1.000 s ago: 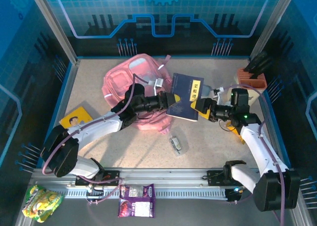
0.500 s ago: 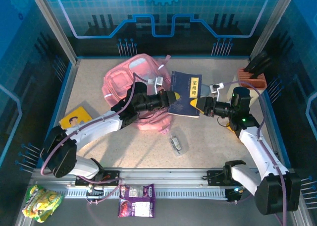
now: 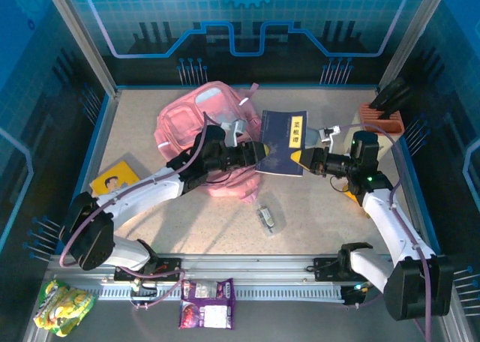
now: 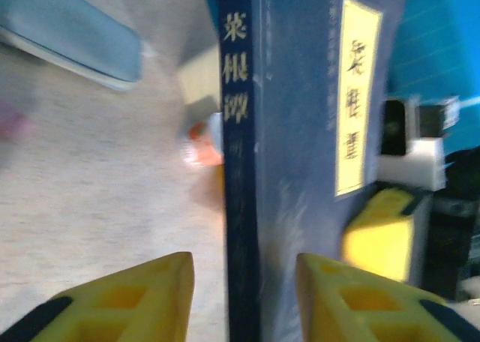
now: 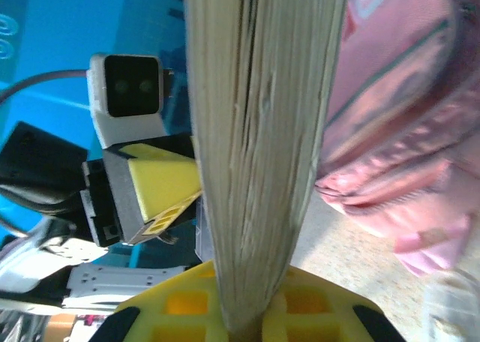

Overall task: Pack the student bag
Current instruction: Pass the book, then open the student bag at the top-center of the table.

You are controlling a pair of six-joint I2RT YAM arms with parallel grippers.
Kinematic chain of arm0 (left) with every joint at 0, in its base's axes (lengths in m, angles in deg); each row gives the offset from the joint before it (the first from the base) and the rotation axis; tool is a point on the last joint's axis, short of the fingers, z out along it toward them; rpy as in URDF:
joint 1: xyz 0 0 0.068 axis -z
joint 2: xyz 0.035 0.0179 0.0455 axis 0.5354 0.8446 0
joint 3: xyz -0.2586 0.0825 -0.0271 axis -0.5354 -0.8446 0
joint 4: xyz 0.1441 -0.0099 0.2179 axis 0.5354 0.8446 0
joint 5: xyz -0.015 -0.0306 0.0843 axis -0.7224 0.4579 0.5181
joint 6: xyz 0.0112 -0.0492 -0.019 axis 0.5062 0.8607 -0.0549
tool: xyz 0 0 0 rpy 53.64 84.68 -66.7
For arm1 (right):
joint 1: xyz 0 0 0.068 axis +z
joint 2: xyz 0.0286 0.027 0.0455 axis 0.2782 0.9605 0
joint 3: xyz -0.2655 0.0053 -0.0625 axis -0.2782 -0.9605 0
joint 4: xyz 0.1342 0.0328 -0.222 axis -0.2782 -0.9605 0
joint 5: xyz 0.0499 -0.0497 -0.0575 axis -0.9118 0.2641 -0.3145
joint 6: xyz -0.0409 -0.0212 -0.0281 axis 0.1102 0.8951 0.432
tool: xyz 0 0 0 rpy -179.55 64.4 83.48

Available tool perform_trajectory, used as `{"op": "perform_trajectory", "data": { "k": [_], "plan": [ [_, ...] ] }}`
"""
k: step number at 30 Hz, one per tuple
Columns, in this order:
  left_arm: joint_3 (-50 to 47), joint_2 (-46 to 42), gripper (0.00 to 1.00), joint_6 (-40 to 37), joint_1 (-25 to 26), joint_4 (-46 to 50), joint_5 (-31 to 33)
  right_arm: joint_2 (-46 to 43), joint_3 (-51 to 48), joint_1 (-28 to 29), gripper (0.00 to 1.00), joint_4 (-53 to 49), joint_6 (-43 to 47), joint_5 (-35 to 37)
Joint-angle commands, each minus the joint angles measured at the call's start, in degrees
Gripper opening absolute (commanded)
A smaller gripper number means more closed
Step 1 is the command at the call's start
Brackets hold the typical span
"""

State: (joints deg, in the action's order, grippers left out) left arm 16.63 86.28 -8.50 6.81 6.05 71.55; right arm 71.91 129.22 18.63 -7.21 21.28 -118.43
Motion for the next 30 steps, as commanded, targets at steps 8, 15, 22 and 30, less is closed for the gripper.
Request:
{"op": "perform_trajectory", "data": {
  "k": [8,15,22,30],
  "plan": [
    [14.49,4.93,0.58,-30.67,-0.82,37.08,21.69,1.10,6.55,-1.34,0.00,-21.34,17.85,11.85],
    [24.72,19.08,0.63,-40.22,-1.43,43.90,27.98,1.72,6.24,-1.51,0.00,-21.23,17.51,14.09],
    [30.12,27.32,0.64,-43.39,-1.45,44.02,25.27,1.81,5.81,-2.59,0.00,-21.43,17.40,13.43],
    [25.05,25.42,0.51,-38.81,-1.41,39.97,14.46,1.63,4.89,-5.02,0.00,-21.67,17.13,12.67]
  ]
}}
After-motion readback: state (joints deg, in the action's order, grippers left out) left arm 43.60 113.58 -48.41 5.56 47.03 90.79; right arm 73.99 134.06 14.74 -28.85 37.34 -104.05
